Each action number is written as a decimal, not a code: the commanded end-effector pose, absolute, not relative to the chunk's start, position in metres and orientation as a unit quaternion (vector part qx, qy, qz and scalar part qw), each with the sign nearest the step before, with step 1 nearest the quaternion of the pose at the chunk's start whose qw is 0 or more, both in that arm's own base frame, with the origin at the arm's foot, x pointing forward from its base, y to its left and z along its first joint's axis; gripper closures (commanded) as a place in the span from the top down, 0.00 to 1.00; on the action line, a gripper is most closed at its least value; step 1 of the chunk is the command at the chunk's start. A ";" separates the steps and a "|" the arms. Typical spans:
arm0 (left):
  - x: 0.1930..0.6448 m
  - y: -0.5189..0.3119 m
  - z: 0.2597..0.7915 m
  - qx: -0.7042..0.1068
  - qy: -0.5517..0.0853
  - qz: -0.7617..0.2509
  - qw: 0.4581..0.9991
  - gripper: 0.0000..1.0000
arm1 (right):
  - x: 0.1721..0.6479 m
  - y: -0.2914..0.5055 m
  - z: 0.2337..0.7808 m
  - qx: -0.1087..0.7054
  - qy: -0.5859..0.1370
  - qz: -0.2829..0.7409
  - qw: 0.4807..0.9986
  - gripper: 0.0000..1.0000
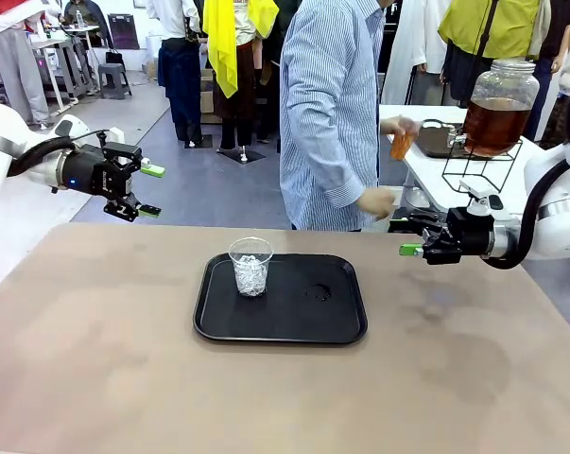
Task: Pour the drink into the iced cup.
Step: Pick up the iced cup indicated by the human and present it to them.
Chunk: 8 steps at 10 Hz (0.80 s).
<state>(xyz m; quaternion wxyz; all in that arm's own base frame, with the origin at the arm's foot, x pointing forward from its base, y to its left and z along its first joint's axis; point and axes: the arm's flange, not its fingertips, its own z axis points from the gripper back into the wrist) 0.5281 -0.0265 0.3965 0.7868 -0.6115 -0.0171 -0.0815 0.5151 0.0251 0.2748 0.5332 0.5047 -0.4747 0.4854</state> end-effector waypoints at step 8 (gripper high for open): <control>0.528 -0.026 0.398 -0.611 -0.018 -0.084 0.787 1.00 | 0.517 0.027 0.278 0.504 -0.473 0.487 0.533 1.00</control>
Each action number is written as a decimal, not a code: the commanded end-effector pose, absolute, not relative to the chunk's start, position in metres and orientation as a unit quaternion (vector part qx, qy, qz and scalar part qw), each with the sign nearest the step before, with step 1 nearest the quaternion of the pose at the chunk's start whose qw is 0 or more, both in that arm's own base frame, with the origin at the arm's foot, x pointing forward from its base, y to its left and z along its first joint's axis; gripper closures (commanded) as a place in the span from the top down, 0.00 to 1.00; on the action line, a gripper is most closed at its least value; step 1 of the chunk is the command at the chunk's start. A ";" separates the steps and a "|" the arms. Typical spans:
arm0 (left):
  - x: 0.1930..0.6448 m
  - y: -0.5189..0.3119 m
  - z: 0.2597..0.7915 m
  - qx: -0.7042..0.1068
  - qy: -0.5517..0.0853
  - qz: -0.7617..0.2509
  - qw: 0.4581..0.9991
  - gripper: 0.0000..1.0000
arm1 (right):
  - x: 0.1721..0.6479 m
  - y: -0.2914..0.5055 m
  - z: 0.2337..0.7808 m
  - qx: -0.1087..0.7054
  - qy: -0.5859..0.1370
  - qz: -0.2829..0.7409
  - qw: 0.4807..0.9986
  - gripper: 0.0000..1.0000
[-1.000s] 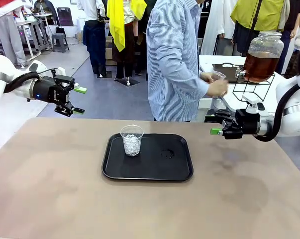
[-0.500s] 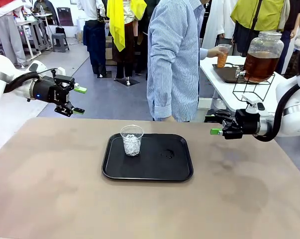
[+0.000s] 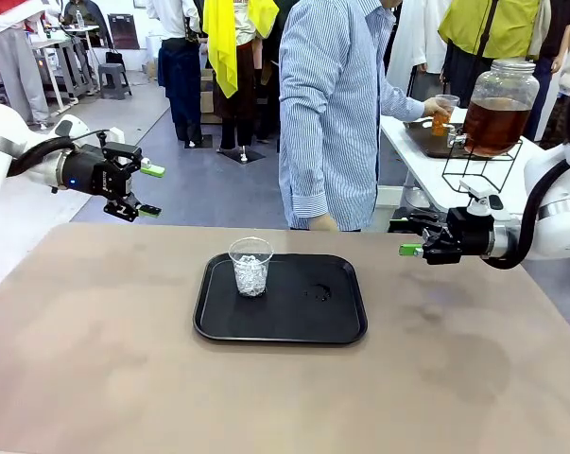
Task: Pour the drink into the iced cup.
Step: Pick up the iced cup indicated by the human and present it to them.
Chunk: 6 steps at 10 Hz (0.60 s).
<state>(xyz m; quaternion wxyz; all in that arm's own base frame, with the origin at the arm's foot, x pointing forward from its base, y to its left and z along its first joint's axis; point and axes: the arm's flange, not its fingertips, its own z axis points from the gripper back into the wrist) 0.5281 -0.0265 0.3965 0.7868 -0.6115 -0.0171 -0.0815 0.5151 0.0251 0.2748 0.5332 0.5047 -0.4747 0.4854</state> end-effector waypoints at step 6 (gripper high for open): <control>0.528 -0.026 0.398 -0.611 -0.018 -0.084 0.787 1.00 | 0.517 0.027 0.278 0.504 -0.473 0.487 0.533 1.00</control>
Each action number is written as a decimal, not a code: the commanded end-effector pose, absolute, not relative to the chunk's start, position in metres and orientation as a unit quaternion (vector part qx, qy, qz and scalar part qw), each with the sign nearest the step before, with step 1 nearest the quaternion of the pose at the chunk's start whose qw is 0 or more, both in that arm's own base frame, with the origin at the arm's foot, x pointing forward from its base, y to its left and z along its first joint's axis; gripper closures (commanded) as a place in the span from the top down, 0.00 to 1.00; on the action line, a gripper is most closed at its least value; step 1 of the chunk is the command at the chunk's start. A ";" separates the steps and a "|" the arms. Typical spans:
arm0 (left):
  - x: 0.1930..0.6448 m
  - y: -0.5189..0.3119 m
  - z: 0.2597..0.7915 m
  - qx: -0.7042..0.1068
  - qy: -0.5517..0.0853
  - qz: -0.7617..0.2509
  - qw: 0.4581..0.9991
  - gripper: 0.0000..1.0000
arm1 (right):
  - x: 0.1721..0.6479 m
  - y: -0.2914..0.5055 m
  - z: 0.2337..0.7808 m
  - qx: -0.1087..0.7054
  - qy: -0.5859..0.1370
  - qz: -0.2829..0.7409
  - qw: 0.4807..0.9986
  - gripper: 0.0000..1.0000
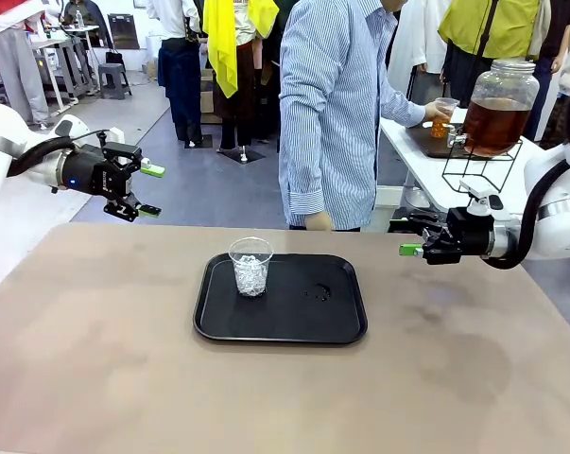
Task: Pour the drink into the iced cup.
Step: Pick up the iced cup indicated by the human and present it to them.
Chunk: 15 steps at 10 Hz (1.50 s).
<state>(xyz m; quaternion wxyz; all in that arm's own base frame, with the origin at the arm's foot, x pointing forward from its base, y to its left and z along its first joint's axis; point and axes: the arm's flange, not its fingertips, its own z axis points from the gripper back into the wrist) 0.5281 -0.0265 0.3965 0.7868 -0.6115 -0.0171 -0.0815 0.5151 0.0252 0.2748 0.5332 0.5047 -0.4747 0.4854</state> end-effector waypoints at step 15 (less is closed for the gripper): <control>0.528 -0.026 0.398 -0.611 -0.018 -0.084 0.787 1.00 | 0.517 0.027 0.278 0.504 -0.473 0.487 0.533 1.00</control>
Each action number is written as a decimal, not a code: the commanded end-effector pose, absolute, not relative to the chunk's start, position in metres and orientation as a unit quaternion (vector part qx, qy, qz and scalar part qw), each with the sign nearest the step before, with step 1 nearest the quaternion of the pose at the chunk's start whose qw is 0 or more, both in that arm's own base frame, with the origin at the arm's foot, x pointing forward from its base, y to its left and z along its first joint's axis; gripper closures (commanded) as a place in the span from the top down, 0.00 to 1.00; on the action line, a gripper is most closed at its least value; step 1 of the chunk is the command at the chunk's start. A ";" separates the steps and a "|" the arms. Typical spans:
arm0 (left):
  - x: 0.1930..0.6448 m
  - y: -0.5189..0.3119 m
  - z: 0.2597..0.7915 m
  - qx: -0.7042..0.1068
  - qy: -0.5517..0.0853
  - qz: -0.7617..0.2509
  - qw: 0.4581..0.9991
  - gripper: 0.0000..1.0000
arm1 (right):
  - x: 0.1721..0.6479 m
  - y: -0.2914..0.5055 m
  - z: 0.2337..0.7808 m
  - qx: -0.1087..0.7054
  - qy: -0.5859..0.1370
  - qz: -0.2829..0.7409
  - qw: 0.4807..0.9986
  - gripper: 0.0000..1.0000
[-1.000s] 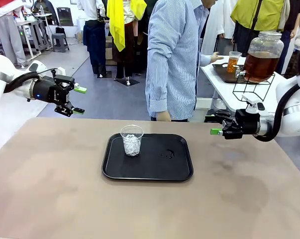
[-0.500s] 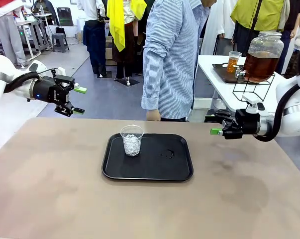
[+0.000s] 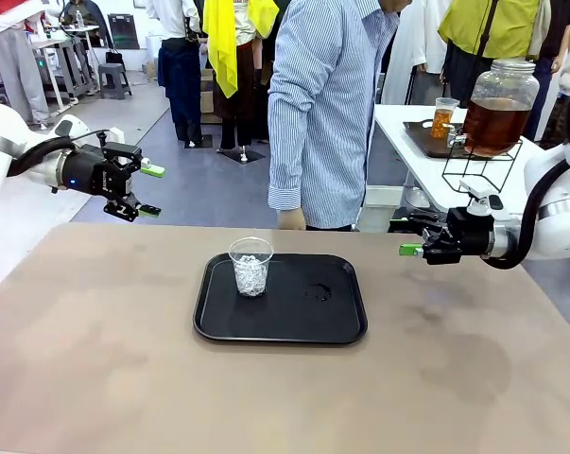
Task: Pour the drink into the iced cup.
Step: Pick up the iced cup indicated by the human and present it to them.
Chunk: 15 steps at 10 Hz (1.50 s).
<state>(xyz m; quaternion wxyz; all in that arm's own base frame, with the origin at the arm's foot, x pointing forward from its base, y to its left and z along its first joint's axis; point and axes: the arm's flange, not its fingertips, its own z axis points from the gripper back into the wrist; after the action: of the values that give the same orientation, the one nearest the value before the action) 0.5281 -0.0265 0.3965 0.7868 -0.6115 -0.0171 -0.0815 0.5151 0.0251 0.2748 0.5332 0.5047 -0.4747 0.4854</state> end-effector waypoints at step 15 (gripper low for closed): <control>0.528 -0.026 0.398 -0.611 -0.018 -0.084 0.787 1.00 | 0.517 0.027 0.278 0.504 -0.473 0.487 0.533 1.00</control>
<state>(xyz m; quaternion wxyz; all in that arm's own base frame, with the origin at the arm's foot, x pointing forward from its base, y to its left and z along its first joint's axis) 0.5281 -0.0265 0.3965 0.7868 -0.6115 -0.0171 -0.0815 0.5151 0.0251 0.2748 0.5332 0.5047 -0.4747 0.4854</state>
